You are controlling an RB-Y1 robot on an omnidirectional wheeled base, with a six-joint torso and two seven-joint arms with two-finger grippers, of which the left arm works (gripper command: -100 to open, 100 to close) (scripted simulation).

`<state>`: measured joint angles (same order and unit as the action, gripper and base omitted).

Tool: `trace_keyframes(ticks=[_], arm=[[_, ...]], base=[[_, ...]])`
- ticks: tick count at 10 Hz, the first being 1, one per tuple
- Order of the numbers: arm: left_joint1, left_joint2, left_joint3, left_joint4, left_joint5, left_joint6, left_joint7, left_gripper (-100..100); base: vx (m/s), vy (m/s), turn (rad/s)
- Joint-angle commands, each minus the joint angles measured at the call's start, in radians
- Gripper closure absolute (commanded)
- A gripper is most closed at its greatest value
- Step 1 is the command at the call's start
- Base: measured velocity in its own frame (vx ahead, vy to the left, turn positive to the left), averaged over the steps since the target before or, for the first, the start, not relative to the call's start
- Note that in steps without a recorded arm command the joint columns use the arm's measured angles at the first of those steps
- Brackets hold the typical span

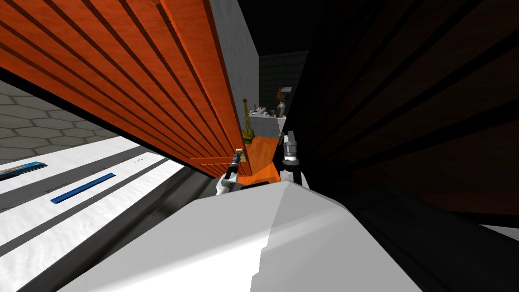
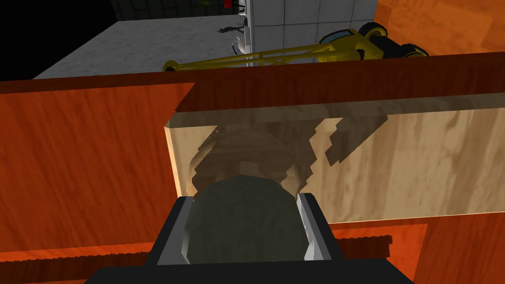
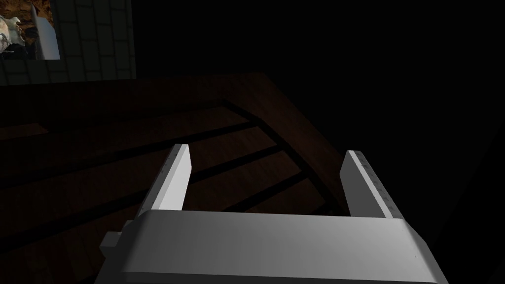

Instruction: Push the door open

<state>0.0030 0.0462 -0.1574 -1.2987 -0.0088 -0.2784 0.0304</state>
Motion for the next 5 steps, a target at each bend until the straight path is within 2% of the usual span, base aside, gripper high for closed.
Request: trace_keyframes(ticks=[1,5], arm=[[-0.013,-0.001,0.031,0.005,0.001,-0.009,-0.008,100],[-0.024,-0.016,0.066,0.020,0.002,-0.009,-0.021,100]], base=[[0.094,-0.071,0.087],[0.093,-0.080,0.063]])
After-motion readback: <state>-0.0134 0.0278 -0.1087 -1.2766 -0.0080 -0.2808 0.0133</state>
